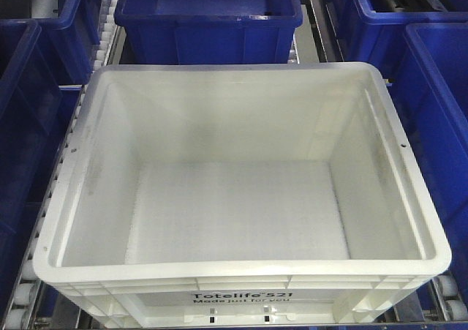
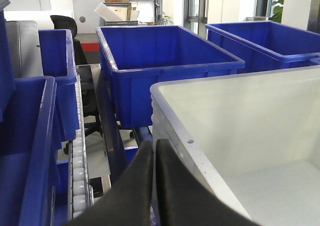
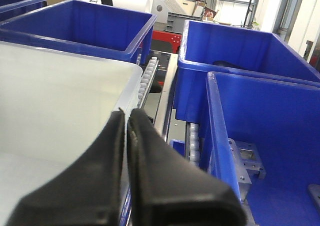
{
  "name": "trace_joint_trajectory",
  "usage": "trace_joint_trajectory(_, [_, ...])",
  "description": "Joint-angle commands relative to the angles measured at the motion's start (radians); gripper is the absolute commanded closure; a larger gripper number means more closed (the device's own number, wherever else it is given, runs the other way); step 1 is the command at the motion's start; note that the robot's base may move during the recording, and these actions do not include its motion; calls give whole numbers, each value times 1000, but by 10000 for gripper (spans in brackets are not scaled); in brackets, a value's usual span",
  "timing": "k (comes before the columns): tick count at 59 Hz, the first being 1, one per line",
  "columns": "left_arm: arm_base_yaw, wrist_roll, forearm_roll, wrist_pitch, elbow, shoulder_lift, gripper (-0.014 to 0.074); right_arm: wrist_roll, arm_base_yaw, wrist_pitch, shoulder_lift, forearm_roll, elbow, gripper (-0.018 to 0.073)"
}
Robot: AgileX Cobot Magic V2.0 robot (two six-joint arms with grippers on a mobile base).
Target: Move bin from left to right shelf
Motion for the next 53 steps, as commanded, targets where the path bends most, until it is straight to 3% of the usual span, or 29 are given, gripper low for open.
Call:
trace_joint_trajectory(1, [-4,-2,-11,-65,-26,12,604,-10,0,-69,12,-5,-28,567])
trace_joint_trajectory(22, [-4,-2,-11,-63,-26,12,604,-11,0,-69,12,-5,-28,567])
trace_joint_trajectory(28, [-4,-21,77,-70,-26,12,604,-11,0,-69,12,-5,-28,567])
trace_joint_trajectory(38, [-4,-171,232,-69,-26,12,604,-11,0,-64,12,-5,-28,567])
trace_joint_trajectory(53, [-4,-132,232,-44,-23,9,603,-11,0,-58,12,-5,-28,567])
